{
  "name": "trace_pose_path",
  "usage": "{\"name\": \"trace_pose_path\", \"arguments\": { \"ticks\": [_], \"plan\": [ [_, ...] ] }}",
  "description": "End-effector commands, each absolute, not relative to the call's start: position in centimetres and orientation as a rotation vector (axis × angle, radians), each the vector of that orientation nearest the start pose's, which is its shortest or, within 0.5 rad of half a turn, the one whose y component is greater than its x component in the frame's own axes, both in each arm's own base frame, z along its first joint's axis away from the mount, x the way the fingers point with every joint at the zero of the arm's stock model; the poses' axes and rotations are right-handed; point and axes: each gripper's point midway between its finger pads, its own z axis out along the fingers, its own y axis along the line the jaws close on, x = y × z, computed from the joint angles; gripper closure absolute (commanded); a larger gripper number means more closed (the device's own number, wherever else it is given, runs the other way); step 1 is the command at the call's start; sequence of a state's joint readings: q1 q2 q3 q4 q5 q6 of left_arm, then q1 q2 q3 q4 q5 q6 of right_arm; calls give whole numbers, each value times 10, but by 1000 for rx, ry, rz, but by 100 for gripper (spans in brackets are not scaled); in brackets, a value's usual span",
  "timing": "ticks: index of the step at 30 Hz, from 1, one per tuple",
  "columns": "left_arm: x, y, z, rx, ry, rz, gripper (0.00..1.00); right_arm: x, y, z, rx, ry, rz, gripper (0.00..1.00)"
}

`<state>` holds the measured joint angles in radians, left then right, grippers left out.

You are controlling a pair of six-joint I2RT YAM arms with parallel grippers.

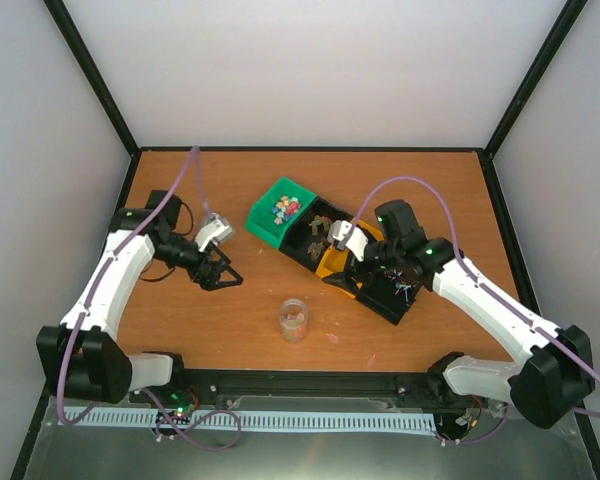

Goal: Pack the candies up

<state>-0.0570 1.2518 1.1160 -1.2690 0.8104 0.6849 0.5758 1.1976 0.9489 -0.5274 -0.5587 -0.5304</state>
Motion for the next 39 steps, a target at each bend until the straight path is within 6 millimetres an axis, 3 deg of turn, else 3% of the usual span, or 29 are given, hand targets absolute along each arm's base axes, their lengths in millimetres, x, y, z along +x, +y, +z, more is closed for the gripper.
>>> {"name": "trace_pose_path", "arguments": {
  "ticks": [1, 4, 8, 11, 15, 21, 28, 34, 39],
  "plan": [
    [189, -165, 223, 1136, 2338, -1173, 8, 238, 254, 209, -1266, 1803, 710, 0],
    [181, -180, 211, 1191, 2385, -1199, 10, 237, 246, 198, -1186, 1833, 699, 0],
    [174, -206, 196, 1266, 2387, -1214, 10, 226, 237, 201, -1100, 1790, 728, 0],
    [165, -220, 180, 1303, 2406, -1242, 13, 209, 236, 189, -1169, 1753, 759, 0],
    [170, -233, 164, 1281, 2450, -1214, 18, 203, 234, 165, -1202, 1857, 785, 0],
    [178, -247, 147, 1320, 2464, -1216, 24, 194, 238, 165, -1186, 1783, 851, 0],
    [179, -253, 134, 1336, 2484, -1272, 29, 188, 248, 158, -1277, 1749, 894, 0],
    [185, -247, 112, 1344, 2561, -1173, 32, 179, 255, 155, -1336, 1697, 914, 0],
    [180, -238, 116, 1417, 2530, -1111, 32, 175, 261, 153, -1363, 1677, 927, 0]
  ]
}}
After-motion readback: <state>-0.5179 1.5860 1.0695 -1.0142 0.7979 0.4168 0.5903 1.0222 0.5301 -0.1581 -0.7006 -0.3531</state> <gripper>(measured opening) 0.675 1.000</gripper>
